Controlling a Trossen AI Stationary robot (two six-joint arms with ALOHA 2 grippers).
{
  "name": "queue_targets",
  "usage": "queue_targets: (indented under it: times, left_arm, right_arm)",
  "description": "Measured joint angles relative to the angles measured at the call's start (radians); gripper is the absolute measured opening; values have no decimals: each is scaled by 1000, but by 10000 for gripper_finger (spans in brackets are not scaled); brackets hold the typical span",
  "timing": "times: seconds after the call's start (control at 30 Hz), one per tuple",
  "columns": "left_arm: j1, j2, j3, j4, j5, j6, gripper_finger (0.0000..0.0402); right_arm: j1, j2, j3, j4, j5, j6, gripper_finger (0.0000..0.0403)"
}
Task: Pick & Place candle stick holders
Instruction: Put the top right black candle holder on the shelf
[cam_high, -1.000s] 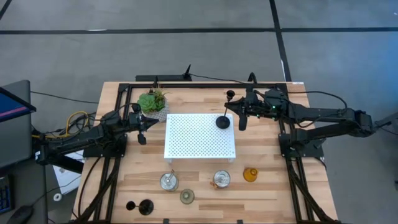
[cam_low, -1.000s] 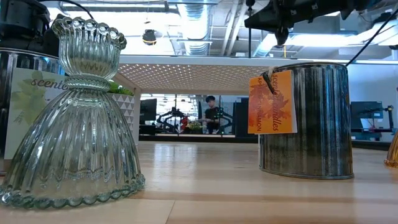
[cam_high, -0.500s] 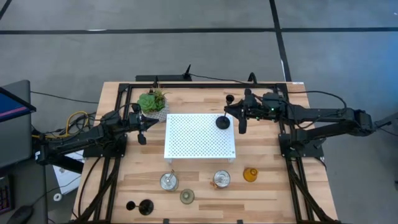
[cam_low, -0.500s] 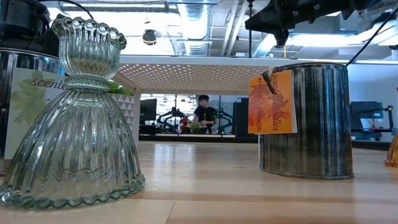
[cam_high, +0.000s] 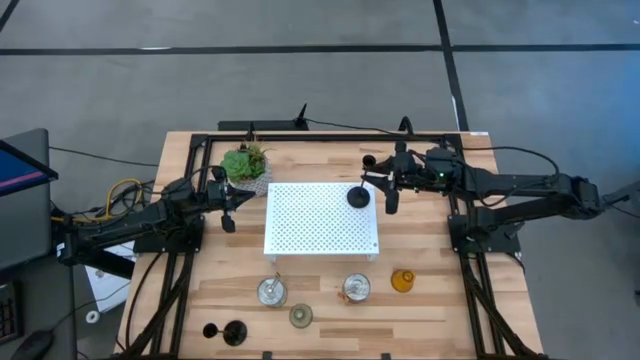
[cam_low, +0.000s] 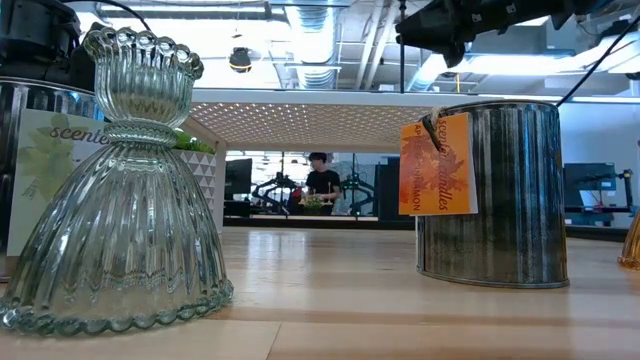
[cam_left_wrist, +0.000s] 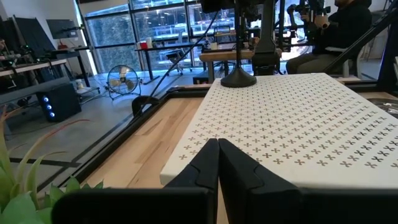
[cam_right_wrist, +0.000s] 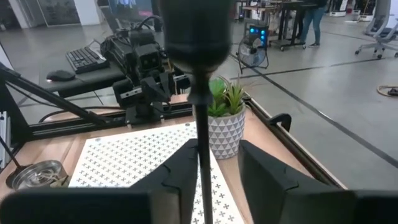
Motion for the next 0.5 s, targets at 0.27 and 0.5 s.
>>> queue_targets:
  times: [0.27,0.5]
  left_arm:
    - [0,0,0,0,0,0,8]
    - [0,0,0,0,0,0,8]
  right_arm:
    - [0,-5,0,1,0,-6,178]
    - [0,2,0,4,0,-26,166]
